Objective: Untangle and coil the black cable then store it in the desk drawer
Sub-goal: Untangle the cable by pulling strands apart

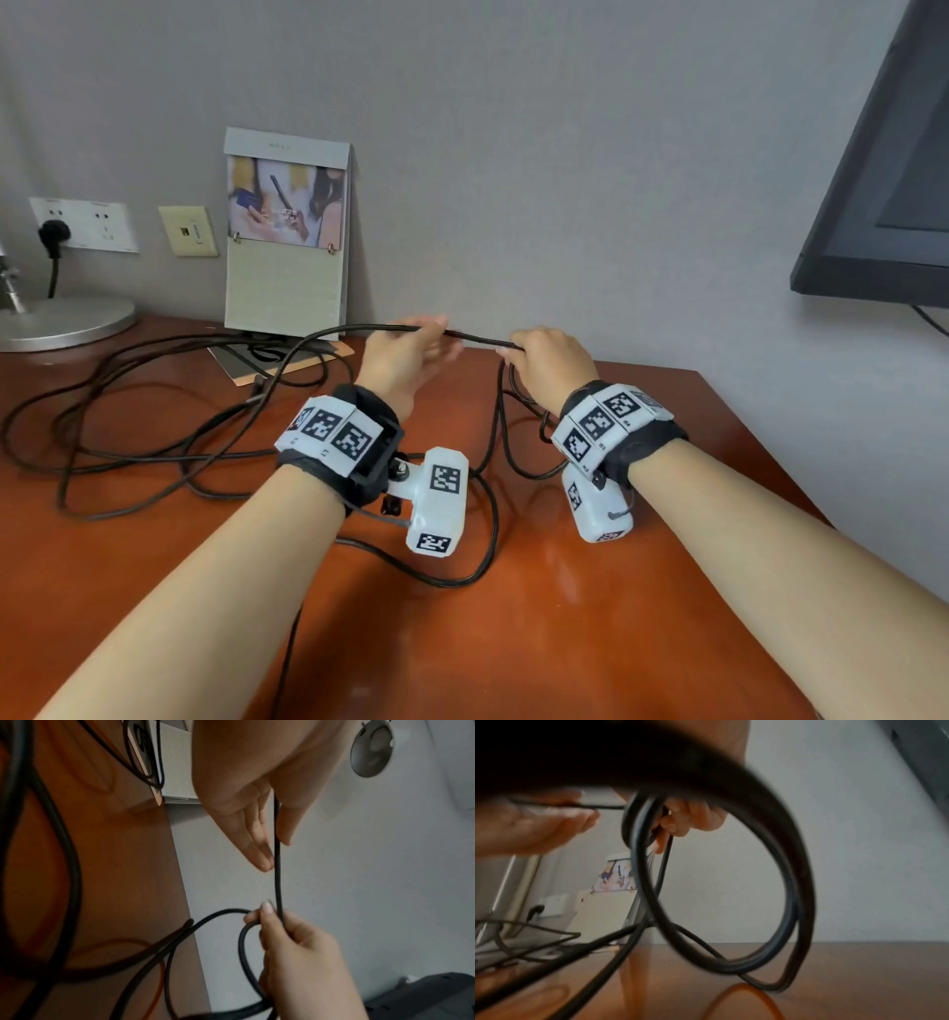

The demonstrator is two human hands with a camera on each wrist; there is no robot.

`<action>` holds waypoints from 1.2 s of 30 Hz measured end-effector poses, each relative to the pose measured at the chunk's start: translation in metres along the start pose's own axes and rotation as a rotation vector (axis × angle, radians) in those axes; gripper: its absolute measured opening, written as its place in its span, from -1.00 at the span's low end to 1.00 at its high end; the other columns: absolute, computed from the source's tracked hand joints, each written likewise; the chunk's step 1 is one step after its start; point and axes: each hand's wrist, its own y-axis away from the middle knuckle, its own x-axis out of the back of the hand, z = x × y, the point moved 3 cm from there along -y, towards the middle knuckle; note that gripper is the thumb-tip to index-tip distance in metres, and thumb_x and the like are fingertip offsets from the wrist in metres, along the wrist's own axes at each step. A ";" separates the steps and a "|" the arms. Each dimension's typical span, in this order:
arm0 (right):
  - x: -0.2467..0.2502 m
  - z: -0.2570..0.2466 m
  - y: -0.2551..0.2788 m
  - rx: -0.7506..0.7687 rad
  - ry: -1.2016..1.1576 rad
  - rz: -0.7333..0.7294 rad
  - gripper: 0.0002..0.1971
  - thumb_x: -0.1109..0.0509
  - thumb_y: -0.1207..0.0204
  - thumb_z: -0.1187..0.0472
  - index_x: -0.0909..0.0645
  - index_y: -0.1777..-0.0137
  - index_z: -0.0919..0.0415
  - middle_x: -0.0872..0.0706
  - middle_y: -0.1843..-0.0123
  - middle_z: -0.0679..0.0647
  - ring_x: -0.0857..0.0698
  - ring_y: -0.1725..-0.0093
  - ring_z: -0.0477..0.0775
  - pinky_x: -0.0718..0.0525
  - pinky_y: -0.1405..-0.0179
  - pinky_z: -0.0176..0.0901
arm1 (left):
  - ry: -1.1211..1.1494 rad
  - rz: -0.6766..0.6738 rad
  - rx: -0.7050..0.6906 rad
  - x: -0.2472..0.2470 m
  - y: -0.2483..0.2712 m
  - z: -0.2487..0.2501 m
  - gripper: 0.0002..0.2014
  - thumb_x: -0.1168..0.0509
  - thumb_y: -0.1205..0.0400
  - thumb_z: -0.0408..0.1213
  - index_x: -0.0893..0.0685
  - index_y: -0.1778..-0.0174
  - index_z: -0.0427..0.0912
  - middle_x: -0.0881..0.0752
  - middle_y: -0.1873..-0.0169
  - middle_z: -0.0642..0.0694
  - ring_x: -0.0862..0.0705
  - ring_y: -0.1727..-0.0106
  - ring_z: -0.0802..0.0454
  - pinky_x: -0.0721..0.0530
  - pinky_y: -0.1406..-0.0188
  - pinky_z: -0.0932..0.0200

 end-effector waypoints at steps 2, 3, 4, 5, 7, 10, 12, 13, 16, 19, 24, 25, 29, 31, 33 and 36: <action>0.003 -0.002 -0.001 0.007 0.004 0.016 -0.64 -0.17 -0.67 0.00 -0.65 0.03 0.29 -0.69 0.12 0.22 -0.64 0.11 0.27 -0.48 0.28 -0.10 | -0.015 0.016 0.022 0.000 0.001 -0.004 -0.93 -0.29 -0.63 -0.44 -0.60 0.17 -0.35 -0.74 0.40 -0.18 -0.76 0.42 0.09 -0.78 0.23 0.28; 0.005 -0.002 -0.001 0.014 0.026 0.022 -0.64 -0.17 -0.67 -0.01 -0.66 0.01 0.26 -0.71 0.11 0.21 -0.65 0.11 0.28 -0.49 0.28 -0.10 | -0.018 0.033 0.009 0.002 0.001 -0.003 -0.91 -0.29 -0.63 -0.46 -0.60 0.19 -0.35 -0.73 0.46 -0.16 -0.75 0.46 0.10 -0.77 0.26 0.30; 0.005 -0.001 0.000 0.026 0.056 0.029 -0.64 -0.16 -0.67 -0.03 -0.66 -0.02 0.24 -0.72 0.11 0.20 -0.66 0.10 0.27 -0.48 0.29 -0.11 | -0.022 0.048 -0.009 0.004 0.001 -0.001 -0.89 -0.28 -0.63 -0.47 -0.60 0.22 -0.34 -0.73 0.49 -0.15 -0.75 0.47 0.11 -0.77 0.28 0.32; 0.005 -0.001 0.002 0.041 0.084 0.037 -0.64 -0.14 -0.68 -0.03 -0.65 -0.05 0.22 -0.73 0.10 0.19 -0.67 0.10 0.28 -0.47 0.28 -0.11 | -0.022 0.062 -0.026 0.005 0.001 0.001 -0.89 -0.28 -0.63 -0.48 -0.60 0.23 -0.33 -0.72 0.48 -0.16 -0.75 0.47 0.11 -0.76 0.29 0.33; 0.006 0.001 0.004 0.049 0.103 0.048 -0.65 -0.13 -0.68 -0.03 -0.64 -0.09 0.18 -0.74 0.10 0.19 -0.68 0.09 0.28 -0.47 0.28 -0.12 | -0.006 0.087 -0.044 0.008 0.002 0.005 -0.88 -0.27 -0.64 -0.48 -0.59 0.23 -0.34 -0.69 0.41 -0.21 -0.76 0.47 0.10 -0.76 0.28 0.34; 0.008 0.004 0.005 -0.001 0.055 0.036 -0.68 -0.16 -0.67 -0.03 -0.66 -0.10 0.13 -0.75 0.13 0.16 -0.68 0.11 0.27 -0.48 0.29 -0.14 | -0.010 0.109 -0.064 0.009 0.003 0.009 -0.89 -0.27 -0.64 -0.47 -0.57 0.22 -0.33 -0.67 0.34 -0.26 -0.75 0.48 0.11 -0.76 0.26 0.35; 0.008 0.006 0.006 -0.032 0.028 0.032 -0.69 -0.19 -0.65 -0.05 -0.67 -0.10 0.11 -0.76 0.11 0.12 -0.68 0.12 0.23 -0.51 0.28 -0.14 | -0.012 0.122 -0.071 0.009 0.003 0.009 -0.90 -0.27 -0.64 -0.47 -0.58 0.20 -0.33 -0.67 0.35 -0.25 -0.75 0.48 0.11 -0.76 0.26 0.36; 0.008 0.006 0.006 -0.042 0.014 0.035 -0.70 -0.21 -0.64 -0.06 -0.67 -0.10 0.10 -0.75 0.11 0.08 -0.67 0.12 0.21 -0.51 0.28 -0.14 | -0.006 0.130 -0.071 0.010 0.003 0.010 -0.90 -0.27 -0.64 -0.48 -0.58 0.20 -0.34 -0.67 0.36 -0.24 -0.75 0.48 0.11 -0.76 0.26 0.36; 0.005 0.011 0.007 -0.051 -0.175 -0.034 -0.73 -0.28 -0.61 -0.05 -0.66 -0.10 0.11 -0.67 0.24 0.00 -0.63 0.25 0.07 -0.57 0.22 -0.12 | 0.010 0.140 -0.069 0.013 0.002 0.009 -0.90 -0.28 -0.63 -0.48 -0.59 0.21 -0.35 -0.69 0.43 -0.20 -0.75 0.48 0.10 -0.76 0.26 0.35; 0.002 0.016 0.010 -0.034 -0.578 -0.140 -0.81 -0.33 -0.60 0.12 -0.64 -0.15 0.10 -0.65 0.36 0.01 -0.63 0.33 -0.18 -0.57 -0.03 -0.14 | 0.024 0.141 -0.062 0.015 0.003 0.009 -0.90 -0.27 -0.64 -0.48 -0.58 0.21 -0.35 -0.67 0.37 -0.22 -0.75 0.46 0.11 -0.76 0.23 0.33; 0.005 0.017 0.016 -0.043 -0.823 -0.163 -0.67 -0.32 -0.61 0.17 -0.50 -0.36 0.05 -0.74 0.26 -0.02 -0.70 0.06 -0.22 -0.48 -0.27 -0.21 | 0.088 0.161 -0.052 0.018 0.001 0.012 -0.89 -0.26 -0.64 -0.48 -0.58 0.21 -0.33 -0.73 0.58 -0.08 -0.76 0.46 0.12 -0.76 0.21 0.32; 0.006 0.021 0.017 -0.078 -0.853 -0.184 -0.61 -0.33 -0.60 0.15 -0.45 -0.42 0.04 -0.76 0.17 0.00 -0.69 -0.01 -0.14 -0.52 -0.19 -0.22 | 0.108 0.165 -0.047 0.018 0.001 0.012 -0.90 -0.26 -0.64 -0.48 -0.58 0.20 -0.33 -0.73 0.59 -0.07 -0.77 0.45 0.11 -0.77 0.19 0.32; 0.006 0.031 0.024 -0.161 -0.882 -0.327 -0.60 -0.35 -0.58 0.24 -0.46 -0.42 0.21 -0.75 0.08 0.07 -0.72 0.04 -0.03 -0.66 -0.04 -0.23 | 0.164 0.177 -0.049 0.019 -0.002 0.014 -0.94 -0.27 -0.64 -0.47 -0.58 0.15 -0.34 -0.72 0.36 -0.21 -0.78 0.38 0.08 -0.77 0.15 0.30; 0.003 0.030 0.026 -0.176 -0.873 -0.357 -0.61 -0.36 -0.57 0.28 -0.47 -0.38 0.31 -0.74 0.12 0.05 -0.72 0.14 -0.07 -0.67 -0.02 -0.24 | 0.190 0.180 -0.038 0.019 -0.004 0.011 -0.94 -0.27 -0.64 -0.46 -0.58 0.14 -0.34 -0.70 0.28 -0.24 -0.79 0.35 0.06 -0.78 0.15 0.29; 0.001 0.029 0.025 -0.182 -0.897 -0.345 -0.63 -0.38 -0.55 0.28 -0.51 -0.34 0.35 -0.74 0.06 0.09 -0.72 0.14 -0.06 -0.68 -0.07 -0.17 | 0.216 0.175 -0.011 0.017 -0.005 0.009 -0.96 -0.29 -0.63 -0.46 -0.59 0.12 -0.34 -0.70 0.23 -0.25 -0.79 0.29 0.03 -0.78 0.14 0.28; -0.001 0.025 0.024 -0.180 -0.910 -0.329 -0.70 -0.38 -0.55 0.31 -0.58 -0.26 0.40 -0.75 0.11 0.09 -0.72 0.14 -0.04 -0.68 -0.13 -0.09 | 0.248 0.154 0.003 0.013 -0.003 0.006 -0.97 -0.29 -0.63 -0.45 -0.60 0.11 -0.34 -0.71 0.23 -0.24 -0.79 0.25 0.03 -0.78 0.09 0.25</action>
